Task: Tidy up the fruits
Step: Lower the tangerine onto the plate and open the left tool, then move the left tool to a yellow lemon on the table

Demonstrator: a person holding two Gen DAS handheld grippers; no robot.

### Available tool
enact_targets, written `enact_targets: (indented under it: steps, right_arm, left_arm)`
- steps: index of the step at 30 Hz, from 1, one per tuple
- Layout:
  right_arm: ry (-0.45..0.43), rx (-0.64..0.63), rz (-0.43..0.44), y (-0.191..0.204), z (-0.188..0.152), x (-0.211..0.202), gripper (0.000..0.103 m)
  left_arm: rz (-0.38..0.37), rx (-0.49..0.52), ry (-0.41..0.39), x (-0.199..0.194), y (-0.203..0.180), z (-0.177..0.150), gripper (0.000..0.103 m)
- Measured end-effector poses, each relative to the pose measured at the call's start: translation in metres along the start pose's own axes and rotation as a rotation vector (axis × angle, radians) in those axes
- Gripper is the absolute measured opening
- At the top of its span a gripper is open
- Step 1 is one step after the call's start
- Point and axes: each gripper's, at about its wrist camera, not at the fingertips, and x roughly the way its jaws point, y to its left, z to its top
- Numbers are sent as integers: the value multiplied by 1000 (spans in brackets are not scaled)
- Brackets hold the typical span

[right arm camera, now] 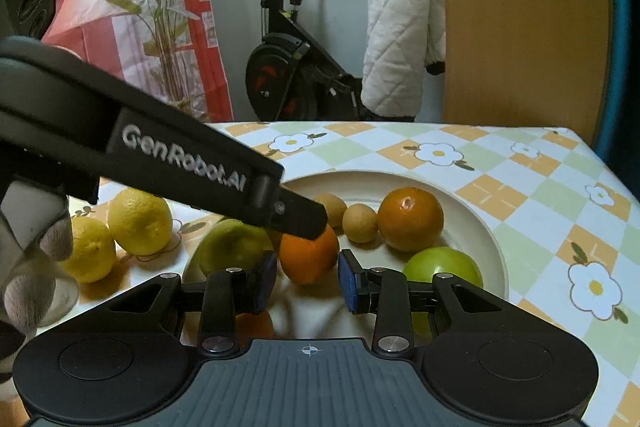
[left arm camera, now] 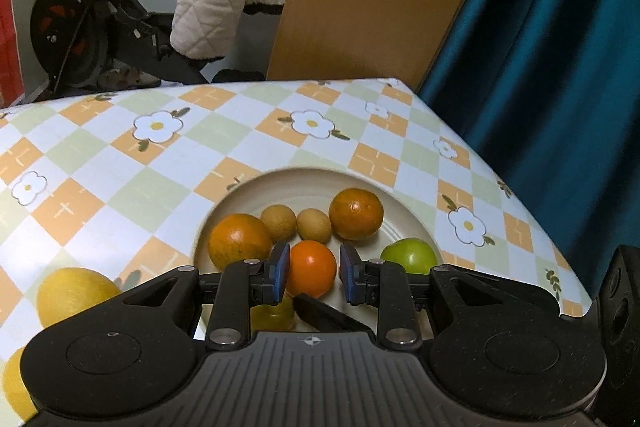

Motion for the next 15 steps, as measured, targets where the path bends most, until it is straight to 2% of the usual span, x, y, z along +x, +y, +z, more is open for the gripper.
enact_targets:
  steps: [7,15]
  right_arm:
    - [-21,22,1,2,1,-19,32]
    - [-46,15,25,18,1,-40,32]
  left_arm:
    - [31,-9,-51,-29,9,1,30]
    - [104,7,-88,-71,29,-17,30]
